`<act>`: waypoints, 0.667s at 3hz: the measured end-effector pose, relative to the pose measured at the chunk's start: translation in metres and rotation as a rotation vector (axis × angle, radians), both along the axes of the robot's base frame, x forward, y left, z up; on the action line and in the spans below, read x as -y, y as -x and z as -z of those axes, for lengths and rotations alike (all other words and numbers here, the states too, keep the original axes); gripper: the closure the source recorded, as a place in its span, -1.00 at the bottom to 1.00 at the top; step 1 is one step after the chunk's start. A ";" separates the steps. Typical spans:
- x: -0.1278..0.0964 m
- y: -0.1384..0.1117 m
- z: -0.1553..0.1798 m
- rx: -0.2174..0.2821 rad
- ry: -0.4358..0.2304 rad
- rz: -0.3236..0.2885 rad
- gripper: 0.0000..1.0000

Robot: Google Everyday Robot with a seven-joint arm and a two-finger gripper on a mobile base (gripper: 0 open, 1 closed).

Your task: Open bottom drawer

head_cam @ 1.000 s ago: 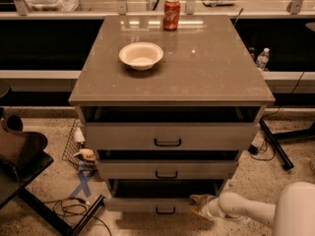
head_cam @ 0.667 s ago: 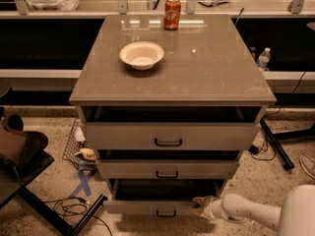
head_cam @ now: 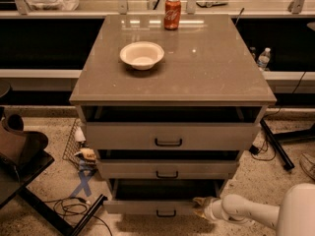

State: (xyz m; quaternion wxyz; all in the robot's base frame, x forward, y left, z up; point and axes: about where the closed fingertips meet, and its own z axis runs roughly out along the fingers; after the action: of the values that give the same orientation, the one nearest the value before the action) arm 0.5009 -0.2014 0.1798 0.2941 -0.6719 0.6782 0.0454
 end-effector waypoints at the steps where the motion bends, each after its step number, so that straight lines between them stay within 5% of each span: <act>1: 0.000 0.000 0.000 0.000 0.000 0.000 1.00; 2: 0.000 0.000 0.000 0.000 0.000 0.000 1.00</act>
Offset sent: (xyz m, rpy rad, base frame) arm -0.1852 -0.1727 0.0123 -0.1920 0.5876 -0.0169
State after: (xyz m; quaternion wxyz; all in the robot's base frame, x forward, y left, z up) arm 0.5008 -0.2015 0.1798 0.2940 -0.6719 0.6782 0.0455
